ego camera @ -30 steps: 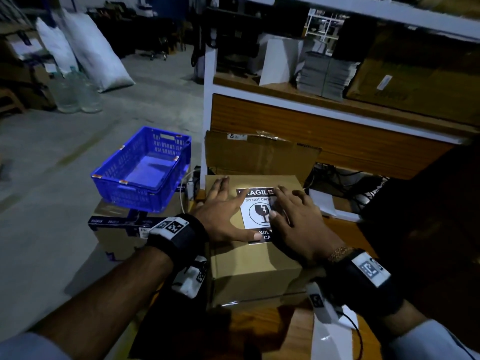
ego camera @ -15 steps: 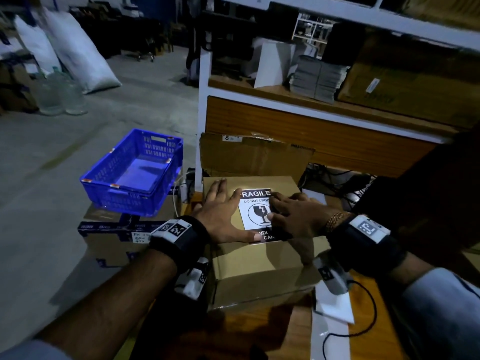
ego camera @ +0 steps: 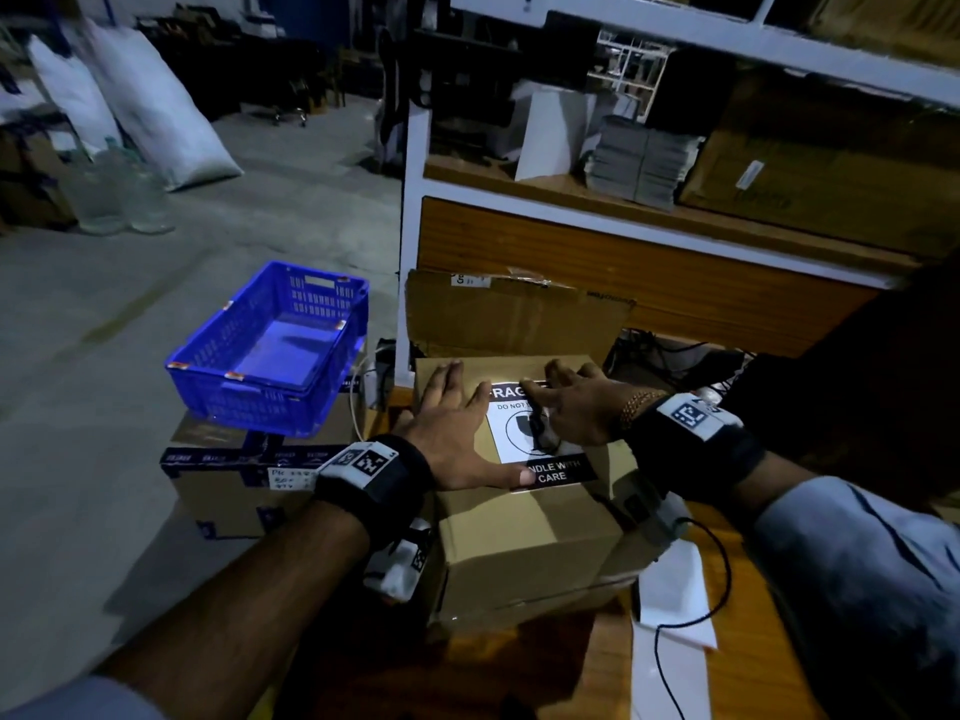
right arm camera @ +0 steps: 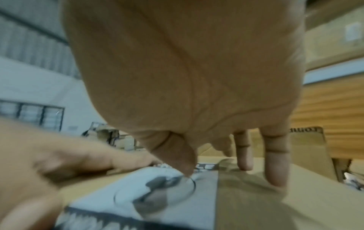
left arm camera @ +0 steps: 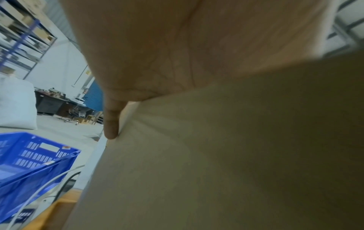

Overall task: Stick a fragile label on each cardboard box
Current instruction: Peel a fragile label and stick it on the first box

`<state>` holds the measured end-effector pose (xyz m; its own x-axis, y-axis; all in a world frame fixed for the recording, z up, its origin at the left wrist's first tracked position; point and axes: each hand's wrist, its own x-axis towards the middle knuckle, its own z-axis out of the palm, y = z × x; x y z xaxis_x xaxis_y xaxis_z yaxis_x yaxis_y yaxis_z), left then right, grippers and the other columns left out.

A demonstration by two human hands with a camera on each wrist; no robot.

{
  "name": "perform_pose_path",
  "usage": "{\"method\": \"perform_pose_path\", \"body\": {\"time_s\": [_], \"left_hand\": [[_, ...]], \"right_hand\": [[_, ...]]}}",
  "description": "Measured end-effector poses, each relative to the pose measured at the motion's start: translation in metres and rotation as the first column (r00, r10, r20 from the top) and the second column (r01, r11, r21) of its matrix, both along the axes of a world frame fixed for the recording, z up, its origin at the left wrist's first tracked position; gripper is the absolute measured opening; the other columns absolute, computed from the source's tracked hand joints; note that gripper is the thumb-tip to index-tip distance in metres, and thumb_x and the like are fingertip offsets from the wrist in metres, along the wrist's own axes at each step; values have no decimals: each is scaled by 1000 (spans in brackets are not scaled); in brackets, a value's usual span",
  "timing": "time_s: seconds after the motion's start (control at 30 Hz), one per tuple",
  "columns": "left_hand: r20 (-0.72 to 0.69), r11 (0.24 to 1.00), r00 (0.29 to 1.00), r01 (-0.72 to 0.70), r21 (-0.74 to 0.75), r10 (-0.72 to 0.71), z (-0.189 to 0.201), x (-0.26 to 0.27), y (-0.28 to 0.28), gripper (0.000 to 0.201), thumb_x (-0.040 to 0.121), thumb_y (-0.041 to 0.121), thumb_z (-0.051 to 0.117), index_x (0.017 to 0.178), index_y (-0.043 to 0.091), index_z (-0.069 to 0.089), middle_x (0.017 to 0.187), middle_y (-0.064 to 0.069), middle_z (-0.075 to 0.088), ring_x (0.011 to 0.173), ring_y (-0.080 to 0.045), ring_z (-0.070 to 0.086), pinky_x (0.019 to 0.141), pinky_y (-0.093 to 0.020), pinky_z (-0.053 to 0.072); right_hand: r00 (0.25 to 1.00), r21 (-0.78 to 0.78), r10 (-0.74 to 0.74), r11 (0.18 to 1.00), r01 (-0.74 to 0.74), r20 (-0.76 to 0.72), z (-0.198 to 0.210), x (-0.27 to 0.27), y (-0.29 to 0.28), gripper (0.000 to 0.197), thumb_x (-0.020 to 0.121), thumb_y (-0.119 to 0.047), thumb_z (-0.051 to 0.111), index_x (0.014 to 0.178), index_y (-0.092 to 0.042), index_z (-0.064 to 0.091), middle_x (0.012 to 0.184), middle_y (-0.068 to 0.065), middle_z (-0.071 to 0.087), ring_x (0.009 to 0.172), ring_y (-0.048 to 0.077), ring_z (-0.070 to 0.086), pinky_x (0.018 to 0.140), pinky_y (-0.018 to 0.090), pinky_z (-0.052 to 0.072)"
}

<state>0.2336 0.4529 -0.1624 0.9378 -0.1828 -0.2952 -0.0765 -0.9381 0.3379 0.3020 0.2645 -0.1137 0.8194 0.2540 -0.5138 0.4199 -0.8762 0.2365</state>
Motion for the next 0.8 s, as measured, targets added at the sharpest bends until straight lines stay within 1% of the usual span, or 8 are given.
{"method": "perform_pose_path", "body": {"time_s": [0.07,0.17,0.23,0.33,0.4,0.53,0.67,0.8], "left_hand": [[-16,1000,1000,17,-26,-18,4,-2,0,140,60,98,57,162,32,-13,164,-3,-36,152,-24,-32,120,-64,6],[10,1000,1000,11,-16,-11,0,-2,-1,140,60,99,55,162,33,-14,164,-2,-36,152,-23,-31,120,-64,5],[24,1000,1000,21,-7,-21,0,-3,-1,140,60,99,55,162,32,-14,164,-2,-36,152,-23,-31,120,-63,5],[24,1000,1000,7,-25,-6,-1,-3,-1,141,60,100,55,162,31,-14,164,-1,-36,152,-21,-32,120,-65,4],[27,1000,1000,3,-19,-3,0,-3,-1,142,59,100,54,162,31,-14,164,-1,-36,152,-21,-32,120,-65,4],[15,999,1000,3,-32,-2,1,-3,0,143,59,99,56,162,31,-14,165,-2,-35,152,-21,-31,119,-65,3],[-6,1000,1000,0,-25,-1,4,-4,-1,143,59,98,57,162,31,-16,164,-2,-37,151,-21,-33,118,-67,-3],[-18,999,1000,11,43,-10,9,-2,-4,147,57,100,56,161,29,-19,163,-4,-37,150,-22,-35,112,-67,-21]], "right_hand": [[995,-129,105,986,-104,-5,10,-4,2,60,109,-44,32,162,-16,25,173,12,2,155,43,2,121,63,17],[974,-229,224,948,-222,-18,15,-7,0,49,112,-40,31,156,-23,40,172,10,4,156,39,2,118,65,20],[969,-239,247,941,-241,-4,14,-8,-1,51,111,-42,30,157,-22,39,171,10,9,157,35,4,119,62,21],[982,-143,188,973,-182,34,11,-4,-3,70,108,-51,36,161,-7,23,168,16,18,156,27,16,122,50,18],[993,-25,92,996,-91,71,9,2,-9,77,104,-56,44,158,-3,26,164,18,27,152,30,28,122,44,22],[1000,210,27,977,-24,-13,13,6,-31,79,97,-45,66,159,-10,32,161,17,38,148,36,37,121,43,32],[996,342,49,940,-20,-75,16,3,-48,99,88,-46,79,165,-27,19,153,-3,49,133,24,55,114,37,42],[989,308,66,951,-23,-131,27,-6,-46,98,86,-41,83,163,-30,23,151,-6,43,142,22,38,111,25,28]]}}
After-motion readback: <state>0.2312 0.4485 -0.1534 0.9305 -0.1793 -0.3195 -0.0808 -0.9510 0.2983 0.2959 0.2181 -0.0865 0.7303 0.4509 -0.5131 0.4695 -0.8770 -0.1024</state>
